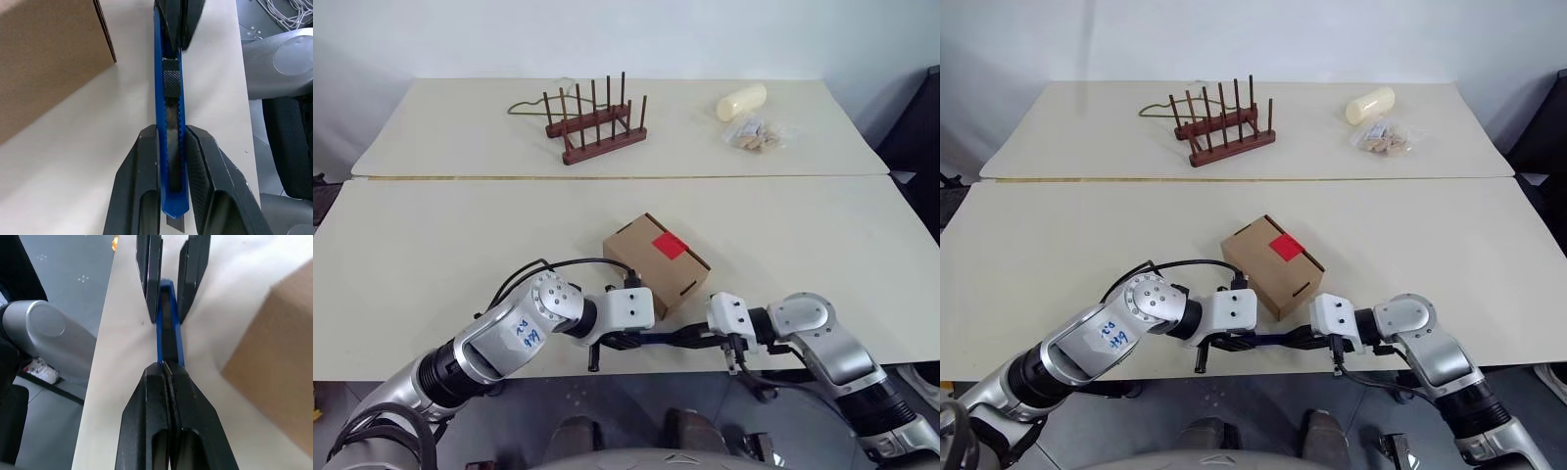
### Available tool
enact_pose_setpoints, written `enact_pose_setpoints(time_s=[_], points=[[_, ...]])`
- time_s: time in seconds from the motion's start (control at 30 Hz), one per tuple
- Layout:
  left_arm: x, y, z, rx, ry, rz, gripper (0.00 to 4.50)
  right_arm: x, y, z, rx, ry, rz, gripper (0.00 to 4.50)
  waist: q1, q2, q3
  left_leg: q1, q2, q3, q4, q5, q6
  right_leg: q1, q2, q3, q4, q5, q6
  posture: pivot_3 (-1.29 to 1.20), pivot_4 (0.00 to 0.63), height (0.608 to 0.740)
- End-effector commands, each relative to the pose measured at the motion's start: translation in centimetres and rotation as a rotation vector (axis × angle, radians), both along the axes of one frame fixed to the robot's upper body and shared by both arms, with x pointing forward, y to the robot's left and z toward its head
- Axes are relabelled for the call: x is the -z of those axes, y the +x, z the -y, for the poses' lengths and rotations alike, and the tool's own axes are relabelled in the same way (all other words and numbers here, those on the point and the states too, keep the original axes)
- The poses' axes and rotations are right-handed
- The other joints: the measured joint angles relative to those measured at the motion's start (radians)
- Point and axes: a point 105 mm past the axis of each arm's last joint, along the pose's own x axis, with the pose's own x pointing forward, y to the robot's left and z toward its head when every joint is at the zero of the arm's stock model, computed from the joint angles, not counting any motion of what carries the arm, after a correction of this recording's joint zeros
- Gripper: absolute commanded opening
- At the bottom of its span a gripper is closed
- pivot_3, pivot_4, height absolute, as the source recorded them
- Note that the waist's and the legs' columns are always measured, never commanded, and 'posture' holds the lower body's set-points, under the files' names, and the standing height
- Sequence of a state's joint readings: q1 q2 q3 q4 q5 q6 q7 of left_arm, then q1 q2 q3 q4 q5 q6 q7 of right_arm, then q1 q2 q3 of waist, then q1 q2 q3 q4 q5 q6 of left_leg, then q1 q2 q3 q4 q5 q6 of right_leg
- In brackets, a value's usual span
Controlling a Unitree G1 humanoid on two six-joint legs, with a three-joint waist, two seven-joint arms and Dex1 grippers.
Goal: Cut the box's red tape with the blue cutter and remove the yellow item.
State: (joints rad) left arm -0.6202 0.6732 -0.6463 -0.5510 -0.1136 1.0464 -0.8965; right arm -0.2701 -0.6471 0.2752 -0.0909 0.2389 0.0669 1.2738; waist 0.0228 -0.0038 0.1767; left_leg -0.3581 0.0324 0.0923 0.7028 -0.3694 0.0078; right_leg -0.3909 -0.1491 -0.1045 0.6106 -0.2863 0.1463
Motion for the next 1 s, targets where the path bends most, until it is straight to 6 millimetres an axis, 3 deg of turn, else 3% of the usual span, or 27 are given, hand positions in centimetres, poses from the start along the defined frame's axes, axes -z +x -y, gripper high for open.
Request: enact_pose_setpoints(time_s=[0.03, 0.2, 0.3, 0.47, 0.57, 0.67, 0.73, 0.83, 0.93, 1.0], points=[[1.7, -0.7, -0.4, -0.007, 0.049, -0.071, 0.42, -0.2, 0.1, -1.3, -0.013, 0.011, 0.021, 0.04, 0.0, 0.0, 0.0, 0.0, 0.0, 0.0, 0.0, 0.0, 0.0, 0.0, 0.0, 0.0, 0.0, 0.0, 0.0, 0.0, 0.15, 0.74], [1.7, -0.7, -0.4, -0.008, 0.049, -0.071, 0.42, -0.3, 0.2, -2.5, -0.023, 0.031, 0.019, 0.04, 0.0, 0.0, 0.0, 0.0, 0.0, 0.0, 0.0, 0.0, 0.0, 0.0, 0.0, 0.0, 0.0, 0.0, 0.0, 0.0, 0.15, 0.74], [1.7, -0.7, -0.5, -0.013, 0.048, -0.068, 0.42, -0.7, 0.1, -2.1, -0.021, 0.034, 0.017, 0.04, 0.0, 0.0, 0.0, 0.0, 0.0, 0.0, 0.0, 0.0, 0.0, 0.0, 0.0, 0.0, 0.0, 0.0, 0.0, 0.0, 0.15, 0.74], [0.8, -0.2, -1.0, -0.028, -0.034, -0.005, 0.42, -5.6, -0.1, 1.0, 0.068, 0.187, -0.076, 0.04, 0.001, 0.0, 0.0, -0.001, 0.0, -0.001, 0.0, 0.0, 0.0, -0.001, 0.0, 0.0, -0.001, 0.0, 0.0, 0.0, 0.15, 0.74], [-0.9, -0.3, -1.0, 0.093, -0.154, 0.175, 0.42, -7.6, -1.0, 4.3, 0.139, 0.162, -0.18, 0.64, 0.001, 0.002, 0.001, -0.002, 0.001, -0.002, -0.001, 0.0, 0.0, -0.001, 0.0, -0.001, -0.001, 0.0, 0.0, 0.0, 0.15, 0.74], [-2.5, -1.3, -1.3, 0.188, -0.274, 0.327, 0.42, -10.2, -1.6, 6.7, 0.284, 0.229, -0.333, 1.65, 0.002, 0.002, 0.002, -0.002, 0.001, -0.004, -0.004, -0.001, 0.0, -0.003, -0.001, -0.001, -0.003, 0.0, 0.0, 0.0, 0.15, 0.74], [-2.9, -1.4, -1.6, 0.203, -0.313, 0.396, 0.42, -11.1, -1.5, 7.3, 0.363, 0.24, -0.378, 2.37, 0.0, 0.002, 0.002, -0.003, 0.002, -0.006, -0.004, -0.001, 0.0, -0.003, -0.001, -0.001, -0.004, 0.0, -0.001, 0.0, 0.15, 0.74], [-4.4, -1.0, -1.6, 0.226, -0.367, 0.567, 0.42, -11.1, -1.2, 8.3, 0.546, 0.121, -0.437, 3.34, 0.001, 0.002, 0.002, -0.003, 0.001, -0.006, -0.003, -0.001, 0.001, -0.003, -0.002, -0.001, -0.006, 0.001, -0.002, 0.0, 0.15, 0.74], [-7.5, -0.1, -0.5, 0.212, -0.466, 0.732, 0.42, -12.9, -1.7, 7.7, 0.559, 0.149, -0.608, 4.35, 0.004, 0.002, 0.002, -0.004, 0.001, -0.006, -0.002, -0.001, 0.002, -0.003, -0.003, -0.001, -0.009, 0.001, -0.002, 0.0, 0.15, 0.74], [-8.5, 0.5, 0.1, 0.209, -0.48, 0.788, 0.42, -14.4, -2.2, 7.2, 0.532, 0.188, -0.683, 4.43, 0.005, 0.003, 0.002, -0.007, 0.002, -0.006, -0.001, -0.001, 0.003, -0.005, -0.004, -0.001, -0.008, 0.002, -0.002, 0.0, 0.15, 0.74]])
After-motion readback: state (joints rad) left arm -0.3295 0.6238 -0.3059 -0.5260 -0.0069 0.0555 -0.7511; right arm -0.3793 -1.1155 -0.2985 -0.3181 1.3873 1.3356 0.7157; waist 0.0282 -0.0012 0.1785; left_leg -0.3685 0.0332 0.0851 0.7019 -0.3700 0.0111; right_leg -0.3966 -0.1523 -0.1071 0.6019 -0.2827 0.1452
